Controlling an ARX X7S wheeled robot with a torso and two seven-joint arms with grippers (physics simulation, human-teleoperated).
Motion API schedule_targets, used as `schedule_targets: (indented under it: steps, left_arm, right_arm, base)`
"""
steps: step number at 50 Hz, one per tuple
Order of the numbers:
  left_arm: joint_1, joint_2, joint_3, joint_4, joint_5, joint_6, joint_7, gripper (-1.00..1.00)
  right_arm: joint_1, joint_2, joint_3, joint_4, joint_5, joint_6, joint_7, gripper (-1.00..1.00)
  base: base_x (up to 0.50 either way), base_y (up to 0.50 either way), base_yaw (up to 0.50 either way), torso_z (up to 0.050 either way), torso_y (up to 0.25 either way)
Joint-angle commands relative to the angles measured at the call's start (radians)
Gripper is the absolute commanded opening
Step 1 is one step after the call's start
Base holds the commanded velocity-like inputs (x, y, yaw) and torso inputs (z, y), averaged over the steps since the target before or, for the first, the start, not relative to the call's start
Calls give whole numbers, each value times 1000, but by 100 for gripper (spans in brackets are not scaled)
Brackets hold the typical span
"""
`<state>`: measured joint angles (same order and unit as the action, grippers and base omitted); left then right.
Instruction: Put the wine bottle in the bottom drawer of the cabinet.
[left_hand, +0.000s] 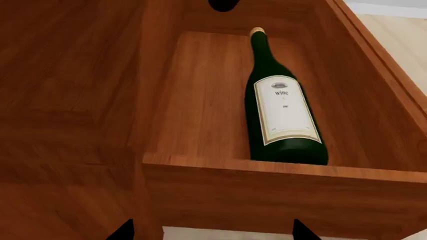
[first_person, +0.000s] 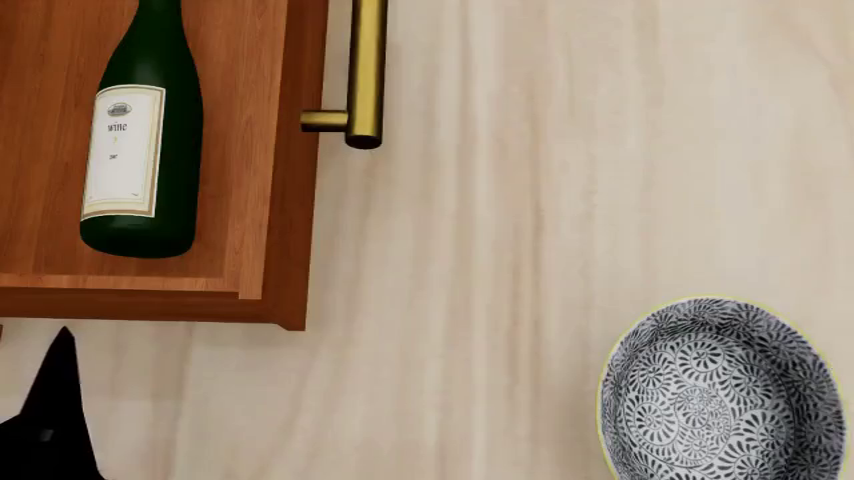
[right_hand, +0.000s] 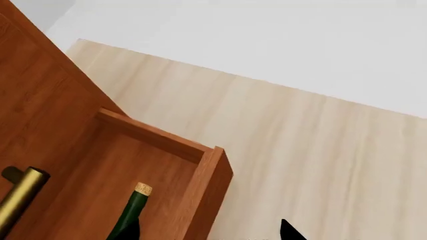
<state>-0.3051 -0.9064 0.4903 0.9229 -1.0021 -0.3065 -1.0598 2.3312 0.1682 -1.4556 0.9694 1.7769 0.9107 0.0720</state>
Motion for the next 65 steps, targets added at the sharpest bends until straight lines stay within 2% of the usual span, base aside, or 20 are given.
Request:
schedule_targets:
  steps: [1, 7, 10, 15, 18, 20, 22, 26, 30, 33, 35, 37, 51, 65]
  left_arm:
    - [-88, -56, -39, 75, -105, -47, -55, 100]
    - [-130, -104, -55, 115, -183, -55, -95, 100]
    - [-159, -147, -6, 124, -187, -18, -115, 100]
    - [-336, -286, 278, 124, -157, 163, -179, 100]
    - [-461, -330, 459, 124, -135, 240, -212, 100]
    - [-567, -356, 600, 124, -121, 286, -235, 100]
    - [-704, -385, 798, 124, -79, 353, -267, 100]
    - [-1005, -395, 1191, 124, -28, 458, -328, 100]
    - [-1381, -361, 1654, 124, 21, 577, -409, 100]
    - [-1652, -282, 2028, 124, 94, 716, -506, 100]
    - [-1751, -279, 2161, 124, 129, 765, -510, 100]
    - [-1795, -278, 2215, 124, 138, 783, -510, 100]
    - [-1977, -261, 2410, 124, 155, 864, -511, 100]
    - [-2047, -266, 2521, 124, 207, 888, -511, 100]
  right_arm:
    - [-33, 217, 127, -340, 65, -20, 255, 100]
    - [-69, 315, 177, -508, 124, -40, 374, 100]
    - [-82, 353, 194, -573, 148, -47, 421, 100]
    - [-86, 418, 203, -707, 134, -57, 509, 100]
    - [-100, 454, 223, -761, 174, -65, 553, 100]
    - [-112, 481, 235, -803, 198, -74, 584, 100]
    - [-120, 515, 247, -861, 220, -79, 618, 100]
    - [-130, 556, 264, -937, 233, -96, 663, 100]
    - [-170, 612, 284, -1041, 266, -132, 719, 100]
    - [-181, 636, 284, -1104, 258, -132, 745, 100]
    - [-189, 657, 278, -1163, 255, -127, 784, 100]
    - [-207, 682, 289, -1212, 267, -153, 813, 100]
    - [-278, 828, 339, -1425, 310, -258, 929, 100]
    - [-347, 939, 370, -1594, 321, -346, 996, 100]
  base:
    - [0, 0, 0, 0, 0]
    - [0, 0, -1, 0, 0]
    - [0, 0, -1, 0, 0]
    - [2, 0, -1, 0, 0]
    - [0, 0, 0, 0, 0]
    - [0, 0, -2, 0, 0]
    - [0, 0, 0, 0, 0]
    - [0, 0, -1, 0, 0]
    - [0, 0, 0, 0, 0]
    - [0, 0, 0, 0, 0]
    - [0, 0, 0, 0, 0]
    - [0, 0, 0, 0, 0]
    - [0, 0, 0, 0, 0]
    - [0, 0, 0, 0, 0]
